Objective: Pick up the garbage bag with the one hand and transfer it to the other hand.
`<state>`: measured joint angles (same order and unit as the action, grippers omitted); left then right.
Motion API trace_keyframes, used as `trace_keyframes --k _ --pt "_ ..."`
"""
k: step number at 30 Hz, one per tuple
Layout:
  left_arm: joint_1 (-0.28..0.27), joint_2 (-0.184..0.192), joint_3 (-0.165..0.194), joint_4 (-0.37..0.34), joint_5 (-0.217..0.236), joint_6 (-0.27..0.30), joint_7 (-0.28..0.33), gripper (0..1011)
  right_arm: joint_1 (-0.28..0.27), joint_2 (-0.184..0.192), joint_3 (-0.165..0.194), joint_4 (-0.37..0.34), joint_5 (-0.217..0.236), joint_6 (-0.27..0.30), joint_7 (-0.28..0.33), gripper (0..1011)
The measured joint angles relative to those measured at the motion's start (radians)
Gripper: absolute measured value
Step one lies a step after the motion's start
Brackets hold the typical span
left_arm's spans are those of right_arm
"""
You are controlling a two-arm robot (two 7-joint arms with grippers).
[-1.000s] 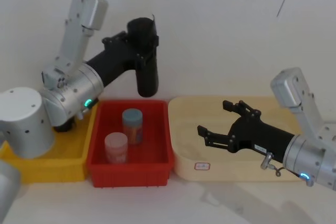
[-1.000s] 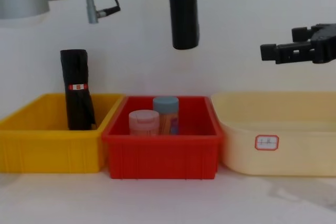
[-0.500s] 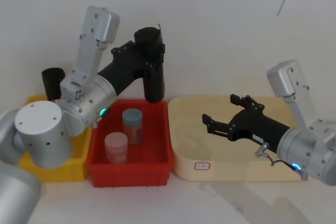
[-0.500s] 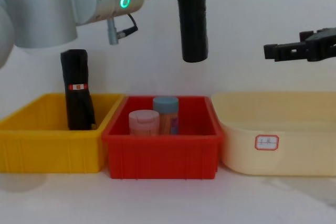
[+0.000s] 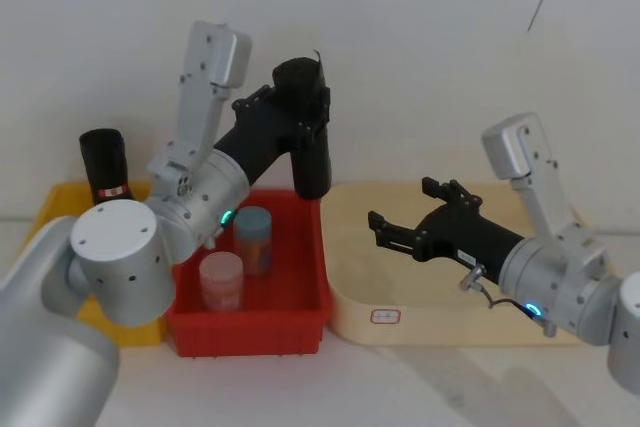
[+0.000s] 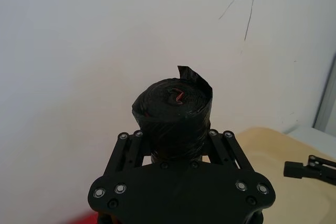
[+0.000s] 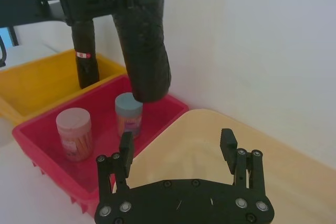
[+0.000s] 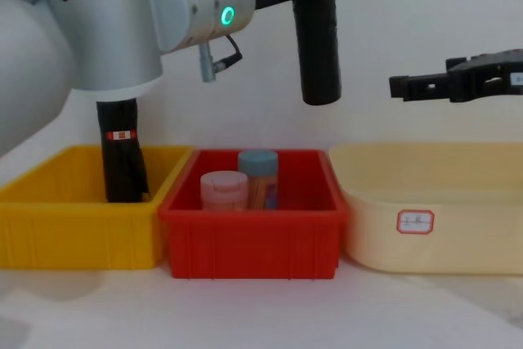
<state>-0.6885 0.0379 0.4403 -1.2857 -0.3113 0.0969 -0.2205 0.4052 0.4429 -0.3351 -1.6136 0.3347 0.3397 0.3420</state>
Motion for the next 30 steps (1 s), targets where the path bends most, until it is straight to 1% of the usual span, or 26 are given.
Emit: trace_keyframes --k 4,8,17,19,24,25,30 --pt "-0.002 -0.018 0.0 0.012 0.003 0.012 0.012 468 0.009 -0.012 -0.009 0.014 -0.015 -0.013 -0.008 1000" --pt "-0.004 -0.028 0.002 0.017 0.006 0.02 0.016 468 0.017 -0.023 -0.018 0.026 -0.032 -0.028 -0.016 999" --pt "-0.001 -0.043 0.005 0.019 0.009 0.039 0.015 468 0.048 -0.05 -0.05 0.058 -0.092 -0.077 -0.04 999" --pt "0.0 -0.045 0.005 0.018 0.009 0.04 0.015 468 0.051 -0.053 -0.052 0.061 -0.096 -0.08 -0.041 1000" --pt "0.005 -0.052 0.003 0.015 0.009 0.042 0.01 468 0.071 -0.077 -0.066 0.09 -0.115 -0.107 -0.043 999" --pt "0.006 -0.053 0.002 0.015 0.009 0.042 0.009 468 0.071 -0.077 -0.066 0.09 -0.115 -0.107 -0.043 1000" --pt "0.012 -0.058 0.0 0.012 0.01 0.039 0.007 468 0.086 -0.104 -0.072 0.124 -0.117 -0.129 -0.035 1000"
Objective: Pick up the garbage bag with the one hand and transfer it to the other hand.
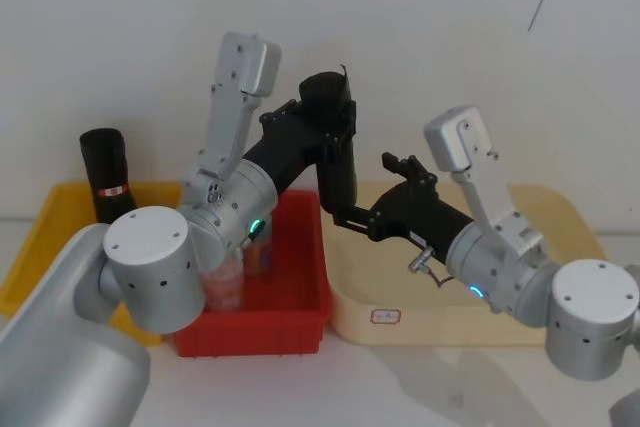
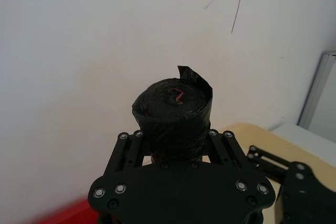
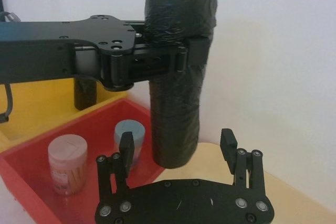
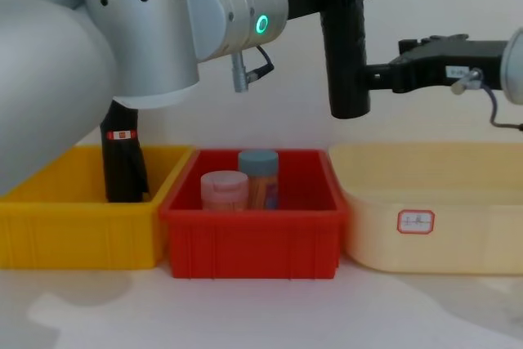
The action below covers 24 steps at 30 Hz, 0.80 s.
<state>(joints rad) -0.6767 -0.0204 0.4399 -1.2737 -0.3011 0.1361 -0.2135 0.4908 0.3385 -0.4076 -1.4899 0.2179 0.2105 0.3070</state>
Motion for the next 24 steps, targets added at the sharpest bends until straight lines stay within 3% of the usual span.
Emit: trace_keyframes --k 14,24 --pt "0.018 -0.015 -0.005 -0.017 0.014 -0.018 0.003 468 0.01 -0.055 0.005 0.063 0.05 -0.031 0.042 1000" --pt "0.045 -0.017 -0.005 -0.063 0.015 0.001 -0.001 468 0.013 -0.088 0.014 0.099 0.088 -0.068 0.054 1000"
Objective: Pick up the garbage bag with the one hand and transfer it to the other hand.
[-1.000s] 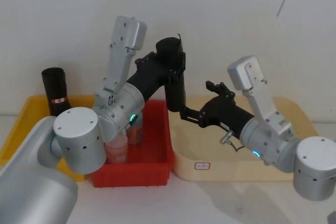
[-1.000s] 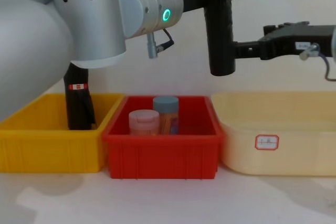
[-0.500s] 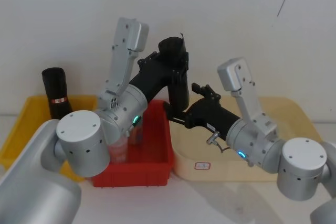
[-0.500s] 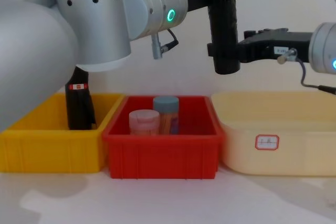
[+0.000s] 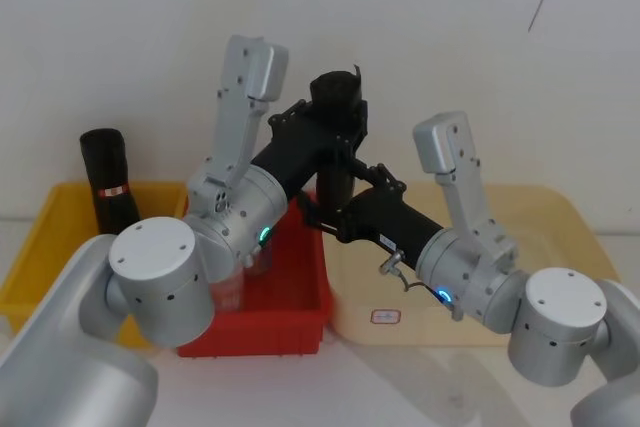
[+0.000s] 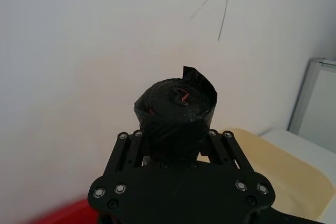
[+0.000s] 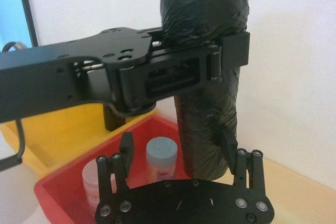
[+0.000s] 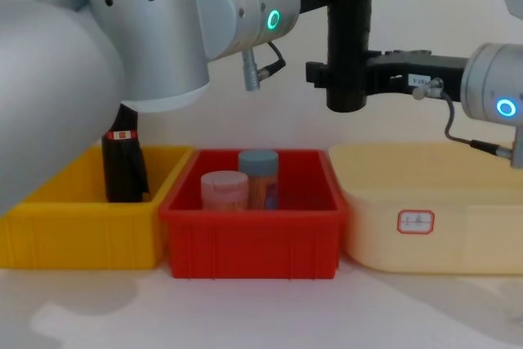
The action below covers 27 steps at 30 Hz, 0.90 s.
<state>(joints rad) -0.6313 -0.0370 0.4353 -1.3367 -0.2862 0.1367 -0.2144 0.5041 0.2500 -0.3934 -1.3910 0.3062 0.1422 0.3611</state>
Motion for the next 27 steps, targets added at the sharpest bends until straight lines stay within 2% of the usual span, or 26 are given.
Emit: trace_keyframes --k 12,27 --pt "0.03 0.012 0.008 -0.049 -0.002 0.024 -0.007 468 0.002 -0.012 0.009 0.019 0.021 -0.024 -0.006 999" --pt "0.045 0.015 0.007 -0.067 0.0 0.033 -0.008 468 -0.005 -0.015 0.017 0.034 0.036 -0.03 -0.012 1000"
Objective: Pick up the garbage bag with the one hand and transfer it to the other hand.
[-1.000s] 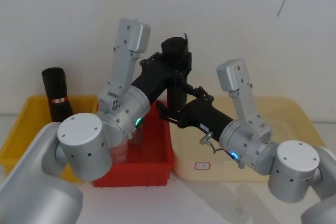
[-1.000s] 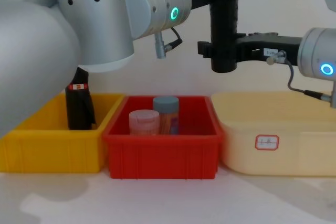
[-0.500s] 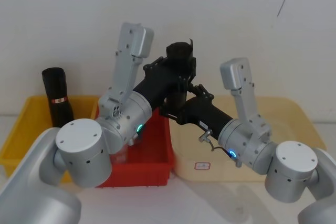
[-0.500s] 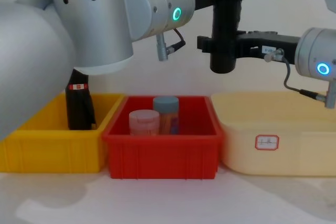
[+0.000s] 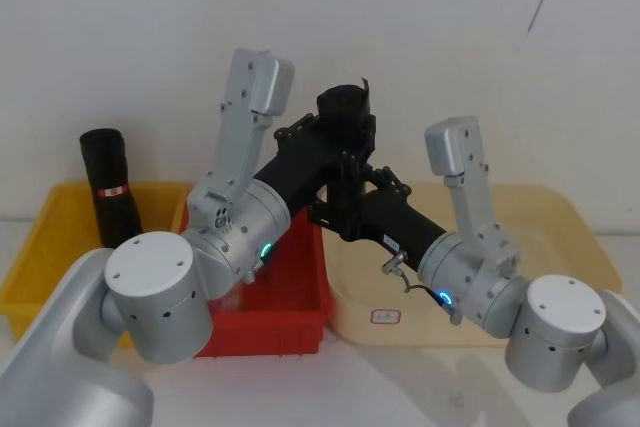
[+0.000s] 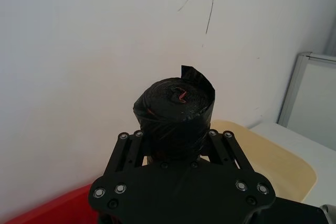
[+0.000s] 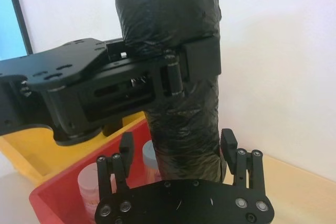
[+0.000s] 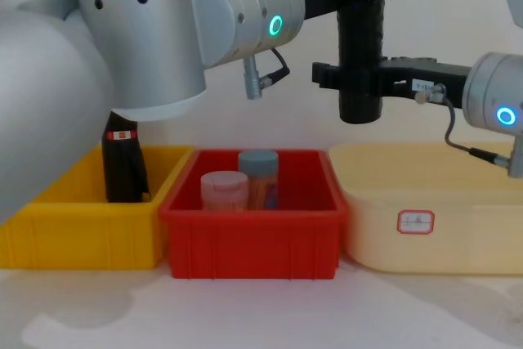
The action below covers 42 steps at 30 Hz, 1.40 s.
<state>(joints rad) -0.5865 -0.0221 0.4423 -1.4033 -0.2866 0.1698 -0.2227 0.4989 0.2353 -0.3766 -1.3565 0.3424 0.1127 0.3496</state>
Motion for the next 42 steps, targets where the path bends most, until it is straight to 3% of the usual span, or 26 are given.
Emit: trace_keyframes --k 13,20,30,35,42 --pt "-0.004 -0.007 -0.005 0.006 -0.016 0.01 -0.001 468 0.002 -0.002 -0.001 0.012 0.006 -0.004 0.0 1000" --pt "-0.007 -0.009 -0.005 0.01 -0.025 0.014 -0.005 468 0.002 -0.001 -0.002 0.008 0.006 -0.004 -0.001 865" --pt "-0.009 -0.01 -0.005 0.013 -0.031 0.017 -0.009 468 0.002 0.0 -0.002 0.006 0.006 -0.003 -0.002 565" --pt "-0.009 -0.01 -0.005 0.014 -0.033 0.018 -0.01 468 0.002 0.001 -0.003 0.006 0.006 -0.001 -0.002 546" --pt "-0.01 -0.011 -0.005 0.014 -0.035 0.019 -0.012 636 0.001 0.007 -0.004 0.005 0.011 0.006 0.005 545"
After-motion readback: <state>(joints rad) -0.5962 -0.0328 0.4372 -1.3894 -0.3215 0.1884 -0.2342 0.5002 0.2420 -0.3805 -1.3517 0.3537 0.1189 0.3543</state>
